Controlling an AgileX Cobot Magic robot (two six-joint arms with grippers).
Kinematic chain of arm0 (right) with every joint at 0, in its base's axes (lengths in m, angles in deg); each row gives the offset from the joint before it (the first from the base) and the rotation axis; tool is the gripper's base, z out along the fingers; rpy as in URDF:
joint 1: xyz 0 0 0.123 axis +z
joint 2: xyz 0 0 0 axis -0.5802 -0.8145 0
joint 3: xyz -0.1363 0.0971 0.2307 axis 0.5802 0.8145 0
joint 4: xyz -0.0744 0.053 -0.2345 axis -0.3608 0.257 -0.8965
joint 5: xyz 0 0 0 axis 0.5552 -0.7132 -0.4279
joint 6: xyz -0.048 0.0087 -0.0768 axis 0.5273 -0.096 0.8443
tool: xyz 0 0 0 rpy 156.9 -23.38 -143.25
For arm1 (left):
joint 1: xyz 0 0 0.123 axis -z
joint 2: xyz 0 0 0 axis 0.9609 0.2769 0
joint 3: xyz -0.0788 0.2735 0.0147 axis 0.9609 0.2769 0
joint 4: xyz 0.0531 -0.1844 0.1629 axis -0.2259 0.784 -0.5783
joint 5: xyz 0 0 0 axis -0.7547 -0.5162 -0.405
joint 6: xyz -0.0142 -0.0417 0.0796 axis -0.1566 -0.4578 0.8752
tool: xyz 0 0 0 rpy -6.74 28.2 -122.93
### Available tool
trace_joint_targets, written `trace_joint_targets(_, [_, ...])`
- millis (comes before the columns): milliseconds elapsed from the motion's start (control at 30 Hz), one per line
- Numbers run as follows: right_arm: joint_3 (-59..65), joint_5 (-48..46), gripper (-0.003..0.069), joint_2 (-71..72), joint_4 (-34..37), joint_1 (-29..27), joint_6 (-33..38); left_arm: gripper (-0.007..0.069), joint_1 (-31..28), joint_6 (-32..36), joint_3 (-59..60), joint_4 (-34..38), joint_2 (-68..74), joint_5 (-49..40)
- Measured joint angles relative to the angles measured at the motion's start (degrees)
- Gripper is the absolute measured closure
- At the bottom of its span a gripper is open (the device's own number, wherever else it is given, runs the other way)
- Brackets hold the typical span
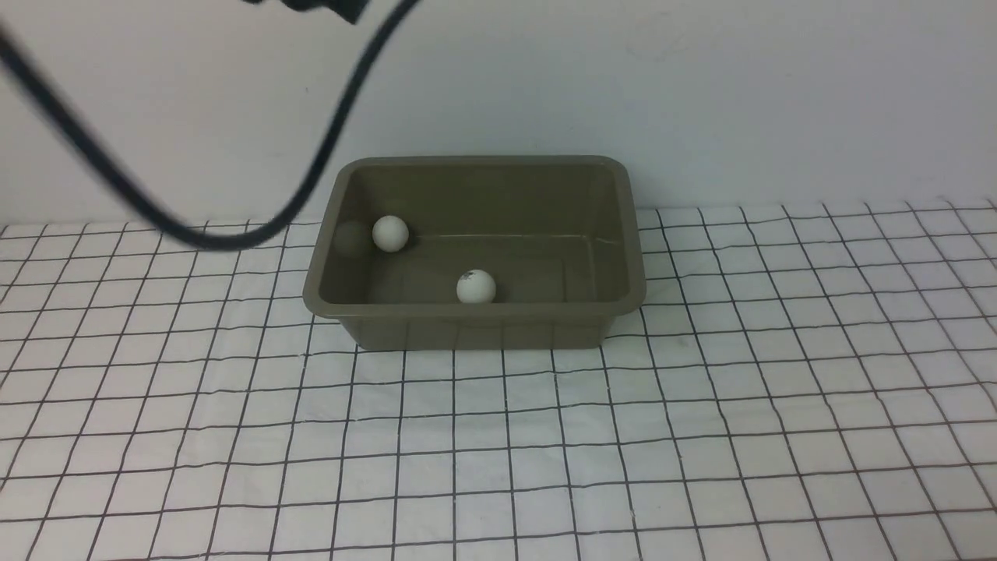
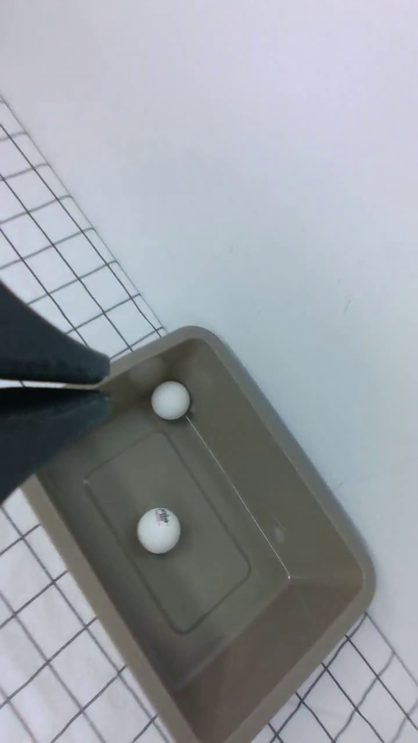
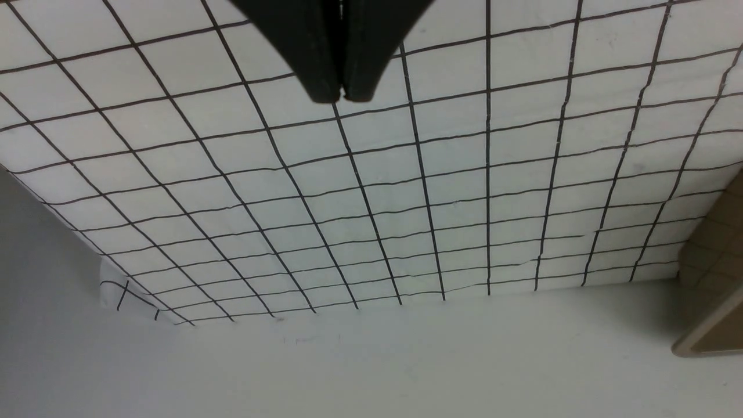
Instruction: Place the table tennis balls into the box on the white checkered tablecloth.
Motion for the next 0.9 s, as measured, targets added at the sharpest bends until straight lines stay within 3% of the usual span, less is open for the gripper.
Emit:
trace_joint_targets(233, [0.0, 0.0, 0.0669, 0.0, 0.0, 0.0, 0.0, 0.0629, 0.0, -0.6, 16.7, -1.5, -15.2, 1.4])
trace_joint_targets(500, [0.0, 0.0, 0.0669, 0.0, 0.0, 0.0, 0.0, 0.0629, 0.0, -6.2, 38.3, -3.0, -36.0, 11.5])
trace_joint_targets(633, [0.0, 0.0, 0.0669, 0.0, 0.0, 0.0, 0.0, 0.0629, 0.0, -10.2, 48.8, -5.6, -46.6, 12.5])
trace_joint_targets(900, [0.0, 0.0, 0.0669, 0.0, 0.0, 0.0, 0.0, 0.0629, 0.0, -16.0, 59.1, -7.9, -58.0, 12.3])
